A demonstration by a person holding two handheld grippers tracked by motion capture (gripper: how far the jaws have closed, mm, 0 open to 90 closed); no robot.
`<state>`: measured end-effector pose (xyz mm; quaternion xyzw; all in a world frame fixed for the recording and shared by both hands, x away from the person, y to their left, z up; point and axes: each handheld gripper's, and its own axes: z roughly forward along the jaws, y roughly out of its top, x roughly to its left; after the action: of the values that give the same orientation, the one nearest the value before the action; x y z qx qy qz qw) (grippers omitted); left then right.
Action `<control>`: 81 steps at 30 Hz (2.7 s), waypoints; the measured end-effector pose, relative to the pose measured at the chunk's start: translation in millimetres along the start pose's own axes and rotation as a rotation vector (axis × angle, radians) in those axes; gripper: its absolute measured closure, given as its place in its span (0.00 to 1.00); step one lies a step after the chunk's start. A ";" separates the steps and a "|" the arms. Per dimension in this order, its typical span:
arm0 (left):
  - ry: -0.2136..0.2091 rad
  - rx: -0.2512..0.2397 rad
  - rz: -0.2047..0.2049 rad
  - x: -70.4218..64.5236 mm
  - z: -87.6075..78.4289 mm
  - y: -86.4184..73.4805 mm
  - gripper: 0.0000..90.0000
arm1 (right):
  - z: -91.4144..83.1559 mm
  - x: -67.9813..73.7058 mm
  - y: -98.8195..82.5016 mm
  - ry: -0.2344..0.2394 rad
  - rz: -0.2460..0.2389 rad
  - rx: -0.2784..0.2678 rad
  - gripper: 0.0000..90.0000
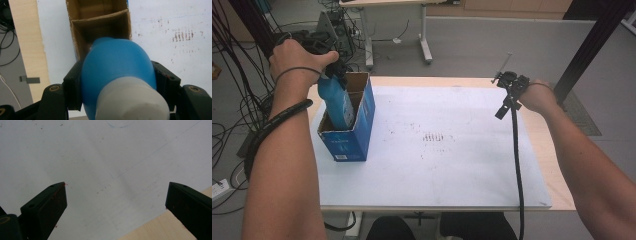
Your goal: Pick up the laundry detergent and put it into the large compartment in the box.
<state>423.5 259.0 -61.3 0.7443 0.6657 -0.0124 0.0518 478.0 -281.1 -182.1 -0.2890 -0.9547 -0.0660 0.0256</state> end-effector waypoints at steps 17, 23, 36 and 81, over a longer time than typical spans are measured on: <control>-0.006 0.022 -0.004 5.6 34.3 1.2 0.42 | 1.9 -1.3 -1.5 0.001 0.006 -0.011 0.04; -0.004 0.025 -0.013 8.1 45.0 -0.6 0.42 | 2.0 -3.1 -4.7 0.007 0.013 -0.018 0.04; 0.003 0.044 -0.006 5.5 69.3 2.1 0.42 | 3.3 -5.2 -9.3 0.010 0.023 -0.026 0.04; -0.021 0.068 -0.015 15.2 113.2 4.6 0.42 | 13.8 -12.2 -14.9 0.029 0.042 -0.038 0.04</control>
<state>435.5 263.0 -174.9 0.7404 0.6699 -0.0435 0.0332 479.7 -298.2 -198.4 -0.3082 -0.9466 -0.0879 0.0355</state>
